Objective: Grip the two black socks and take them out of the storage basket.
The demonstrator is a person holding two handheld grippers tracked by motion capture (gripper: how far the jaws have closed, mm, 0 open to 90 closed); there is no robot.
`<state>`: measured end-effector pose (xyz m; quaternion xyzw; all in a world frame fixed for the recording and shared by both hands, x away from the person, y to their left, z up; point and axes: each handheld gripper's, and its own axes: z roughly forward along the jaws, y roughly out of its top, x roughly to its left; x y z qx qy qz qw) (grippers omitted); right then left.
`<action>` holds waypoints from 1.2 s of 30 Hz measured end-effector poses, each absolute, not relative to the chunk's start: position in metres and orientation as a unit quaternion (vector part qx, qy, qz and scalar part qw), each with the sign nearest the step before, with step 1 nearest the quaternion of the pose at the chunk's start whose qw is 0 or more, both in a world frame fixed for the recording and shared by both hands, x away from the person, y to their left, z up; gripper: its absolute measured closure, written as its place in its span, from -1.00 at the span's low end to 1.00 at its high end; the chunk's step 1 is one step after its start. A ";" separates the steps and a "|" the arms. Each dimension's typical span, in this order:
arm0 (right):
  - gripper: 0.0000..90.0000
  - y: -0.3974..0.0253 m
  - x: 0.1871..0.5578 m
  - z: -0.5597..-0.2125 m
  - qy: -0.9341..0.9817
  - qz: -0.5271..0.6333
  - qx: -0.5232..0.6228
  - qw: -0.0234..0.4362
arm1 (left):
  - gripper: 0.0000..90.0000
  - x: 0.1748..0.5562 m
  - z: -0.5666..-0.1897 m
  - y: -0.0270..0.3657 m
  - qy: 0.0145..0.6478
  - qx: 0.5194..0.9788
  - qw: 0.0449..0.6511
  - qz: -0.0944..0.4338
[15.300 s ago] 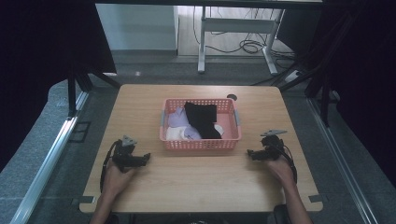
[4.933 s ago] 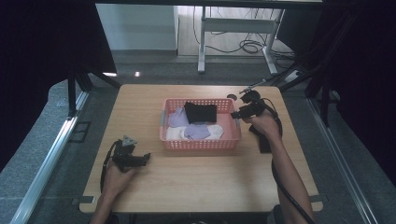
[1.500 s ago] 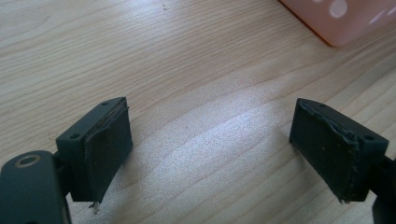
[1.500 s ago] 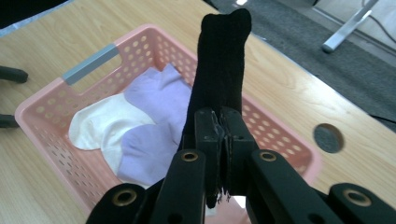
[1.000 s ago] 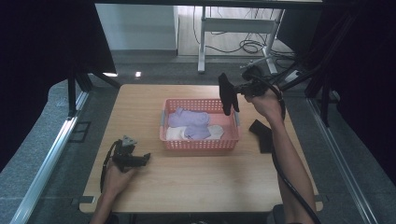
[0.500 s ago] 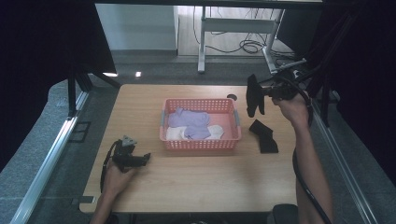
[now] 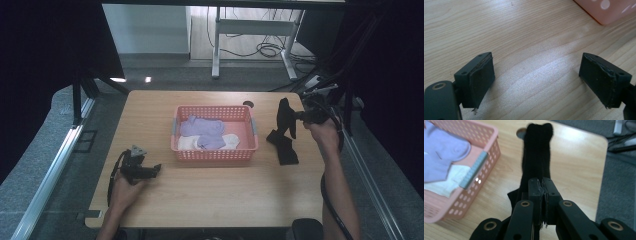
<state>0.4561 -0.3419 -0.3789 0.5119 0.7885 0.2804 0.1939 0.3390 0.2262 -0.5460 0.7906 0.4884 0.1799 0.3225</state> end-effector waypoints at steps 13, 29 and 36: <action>0.92 -0.332 0.461 -0.440 0.803 0.260 0.514 0.152 | -0.72 0.339 -0.546 0.226 0.488 0.791 0.322 0.180; 0.56 -0.321 0.463 -0.469 0.813 0.255 0.508 0.126 | -0.72 0.339 -0.546 0.226 0.488 0.791 0.322 0.180; -0.01 -0.315 0.465 -0.448 0.811 0.270 0.497 0.148 | -0.72 0.339 -0.546 0.226 0.488 0.791 0.322 0.180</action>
